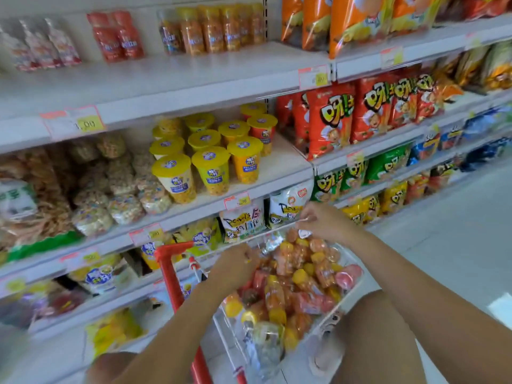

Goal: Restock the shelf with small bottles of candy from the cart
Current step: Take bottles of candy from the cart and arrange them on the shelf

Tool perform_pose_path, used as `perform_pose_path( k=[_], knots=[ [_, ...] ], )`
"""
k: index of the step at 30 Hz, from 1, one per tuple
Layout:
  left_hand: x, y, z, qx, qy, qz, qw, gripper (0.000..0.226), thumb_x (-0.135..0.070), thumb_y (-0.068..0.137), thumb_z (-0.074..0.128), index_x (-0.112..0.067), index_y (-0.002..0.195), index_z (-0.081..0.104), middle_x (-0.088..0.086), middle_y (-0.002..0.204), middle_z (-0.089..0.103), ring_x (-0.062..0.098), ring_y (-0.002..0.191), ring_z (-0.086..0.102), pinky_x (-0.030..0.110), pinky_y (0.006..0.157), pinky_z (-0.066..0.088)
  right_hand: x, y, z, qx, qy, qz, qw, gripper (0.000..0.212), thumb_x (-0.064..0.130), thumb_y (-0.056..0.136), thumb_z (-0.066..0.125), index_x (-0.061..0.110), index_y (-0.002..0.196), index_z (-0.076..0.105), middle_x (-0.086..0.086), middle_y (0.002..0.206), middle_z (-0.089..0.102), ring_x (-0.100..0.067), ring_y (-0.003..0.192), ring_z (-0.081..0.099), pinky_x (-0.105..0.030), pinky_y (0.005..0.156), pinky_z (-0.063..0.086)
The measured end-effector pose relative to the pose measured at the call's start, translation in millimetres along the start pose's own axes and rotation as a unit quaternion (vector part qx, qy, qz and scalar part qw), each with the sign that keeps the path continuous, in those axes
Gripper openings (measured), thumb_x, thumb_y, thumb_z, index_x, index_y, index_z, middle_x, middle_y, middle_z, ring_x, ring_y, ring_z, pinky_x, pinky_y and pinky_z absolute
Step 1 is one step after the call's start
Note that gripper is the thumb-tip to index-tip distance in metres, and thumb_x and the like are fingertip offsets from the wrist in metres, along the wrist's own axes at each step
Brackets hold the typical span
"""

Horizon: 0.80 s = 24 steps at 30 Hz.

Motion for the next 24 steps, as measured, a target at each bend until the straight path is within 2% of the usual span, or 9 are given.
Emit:
perform_pose_path(
  k=[3, 5, 7, 9, 12, 16, 19, 21, 24],
  knots=[
    [27, -7, 55, 0.061, 0.019, -0.006, 0.998, 0.021, -0.029, 0.092, 0.052, -0.012, 0.101, 0.062, 0.011, 0.098, 0.063, 0.026, 0.089, 0.06, 0.031, 0.077, 0.048, -54, -2, 60, 0.044, -0.006, 0.067, 0.997, 0.057, 0.03, 0.087, 0.066, 0.016, 0.137, 0.042, -0.002, 0.119, 0.053, -0.023, 0.109, 0.057, -0.033, 0.082, 0.047],
    [35, -12, 85, 0.09, -0.029, 0.0, 0.995, 0.035, -0.039, 0.088, 0.058, -0.012, 0.111, 0.061, 0.013, 0.105, 0.064, 0.028, 0.097, 0.061, 0.039, 0.087, 0.049, -81, -4, 101, 0.088, -0.013, 0.095, 0.991, 0.064, 0.022, 0.085, 0.066, 0.017, 0.141, 0.035, -0.011, 0.127, 0.053, -0.027, 0.109, 0.058, -0.039, 0.086, 0.052],
    [39, -16, 107, 0.113, -0.021, -0.029, 0.993, 0.045, -0.043, 0.09, 0.057, -0.014, 0.124, 0.053, 0.012, 0.11, 0.064, 0.027, 0.102, 0.061, 0.037, 0.089, 0.049, -93, -7, 134, 0.111, 0.01, 0.093, 0.989, 0.051, 0.018, 0.084, 0.065, 0.014, 0.13, 0.044, -0.011, 0.115, 0.057, -0.027, 0.099, 0.059, -0.036, 0.08, 0.052],
    [41, -15, 117, 0.096, -0.015, -0.067, 0.993, 0.059, -0.048, 0.087, 0.058, -0.013, 0.132, 0.044, 0.008, 0.103, 0.067, 0.024, 0.096, 0.064, 0.036, 0.083, 0.053, -99, -10, 147, 0.067, 0.031, 0.092, 0.993, 0.029, 0.023, 0.085, 0.065, 0.012, 0.109, 0.052, -0.007, 0.103, 0.056, -0.023, 0.093, 0.056, -0.03, 0.074, 0.044],
    [40, -8, 122, 0.062, 0.025, -0.131, 0.989, 0.076, -0.059, 0.078, 0.062, -0.008, 0.13, 0.042, 0.005, 0.102, 0.065, 0.023, 0.095, 0.063, 0.033, 0.078, 0.053, -114, -10, 155, -0.004, 0.002, 0.118, 0.993, 0.04, 0.038, 0.088, 0.059, 0.009, 0.114, 0.049, -0.012, 0.114, 0.057, -0.03, 0.103, 0.056, -0.034, 0.078, 0.043],
    [36, -1, 133, 0.085, 0.055, -0.173, 0.98, 0.059, -0.055, 0.075, 0.065, -0.005, 0.106, 0.062, 0.011, 0.106, 0.067, 0.028, 0.099, 0.064, 0.036, 0.08, 0.053, -108, -5, 154, -0.024, -0.076, 0.119, 0.99, 0.031, 0.031, 0.092, 0.052, 0.011, 0.115, 0.051, -0.013, 0.123, 0.055, -0.032, 0.114, 0.052, -0.035, 0.091, 0.042],
    [34, 1, 130, 0.076, 0.0, -0.19, 0.979, 0.033, -0.043, 0.077, 0.066, -0.012, 0.073, 0.056, 0.004, 0.073, 0.059, 0.02, 0.07, 0.059, 0.026, 0.055, 0.045, -98, 1, 147, -0.026, -0.108, 0.094, 0.989, 0.005, 0.021, 0.091, 0.055, 0.018, 0.088, 0.051, -0.009, 0.109, 0.065, -0.028, 0.103, 0.058, -0.031, 0.085, 0.042],
    [34, 4, 123, 0.067, -0.033, -0.189, 0.979, 0.03, -0.03, 0.082, 0.061, -0.012, 0.063, 0.046, 0.0, 0.063, 0.049, 0.015, 0.057, 0.049, 0.024, 0.048, 0.037, -98, 3, 140, -0.043, -0.047, 0.093, 0.994, 0.007, 0.021, 0.089, 0.059, 0.015, 0.087, 0.057, -0.009, 0.101, 0.067, -0.027, 0.097, 0.062, -0.03, 0.075, 0.045],
    [35, 10, 94, 0.04, -0.066, -0.168, 0.983, 0.02, -0.025, 0.092, 0.053, -0.007, 0.084, 0.057, 0.005, 0.082, 0.062, 0.019, 0.07, 0.058, 0.029, 0.06, 0.047, -93, 6, 114, -0.103, 0.154, 0.093, 0.978, 0.03, 0.03, 0.086, 0.067, 0.015, 0.111, 0.063, -0.002, 0.099, 0.067, -0.023, 0.092, 0.063, -0.027, 0.072, 0.046]
  ],
)
Point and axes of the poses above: each hand's wrist, its own y-axis towards the middle knuckle, its own z-axis out of the palm, x = y × z, the point moved 9 cm from there along y, towards the middle knuckle
